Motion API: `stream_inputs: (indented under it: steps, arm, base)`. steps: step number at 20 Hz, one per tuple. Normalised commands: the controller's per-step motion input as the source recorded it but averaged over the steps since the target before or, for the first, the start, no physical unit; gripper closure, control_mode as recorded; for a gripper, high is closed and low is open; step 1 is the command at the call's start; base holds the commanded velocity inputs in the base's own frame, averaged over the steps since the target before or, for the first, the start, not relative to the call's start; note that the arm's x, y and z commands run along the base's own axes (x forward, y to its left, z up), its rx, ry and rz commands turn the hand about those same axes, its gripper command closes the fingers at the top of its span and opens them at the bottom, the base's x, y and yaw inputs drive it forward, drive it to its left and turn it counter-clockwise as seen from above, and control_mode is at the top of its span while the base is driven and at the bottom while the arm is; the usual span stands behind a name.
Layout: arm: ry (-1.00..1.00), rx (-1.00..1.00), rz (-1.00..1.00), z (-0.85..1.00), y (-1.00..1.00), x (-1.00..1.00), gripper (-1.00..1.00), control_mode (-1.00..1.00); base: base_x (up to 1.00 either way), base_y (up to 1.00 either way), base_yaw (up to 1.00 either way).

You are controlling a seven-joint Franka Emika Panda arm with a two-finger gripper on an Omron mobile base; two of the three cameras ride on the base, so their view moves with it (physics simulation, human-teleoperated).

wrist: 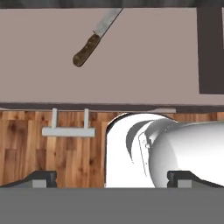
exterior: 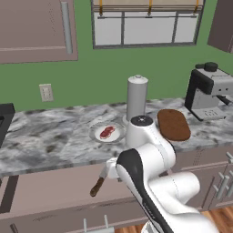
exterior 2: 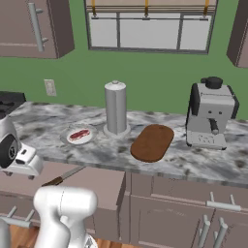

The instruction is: Pick up the knife from the drawer and place it on the cutting board. Then place the meat from the plate to the cutting board.

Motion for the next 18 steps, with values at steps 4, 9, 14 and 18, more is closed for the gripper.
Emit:
stream_inputs:
  steps: [4, 9, 14, 18]
  arm:
    - [0.0, 0.03, 0.0, -0.33, 0.0, 0.06, -1.0, -1.0]
    - [0.0, 0.04, 0.0, -0.34, 0.0, 0.16, -1.0, -1.0]
    - [0.0, 0.07, 0.0, -0.29, 0.0, 0.15, -1.0, -1.0]
    - [0.0, 0.04, 0.0, -0.33, 0.0, 0.12, -1.0, -1.0]
  base:
    - [0.0, 0.0, 0.0]
    - [0.0, 0.0, 0.0]
    - [0.0, 0.0, 0.0]
    - [0.0, 0.0, 0.0]
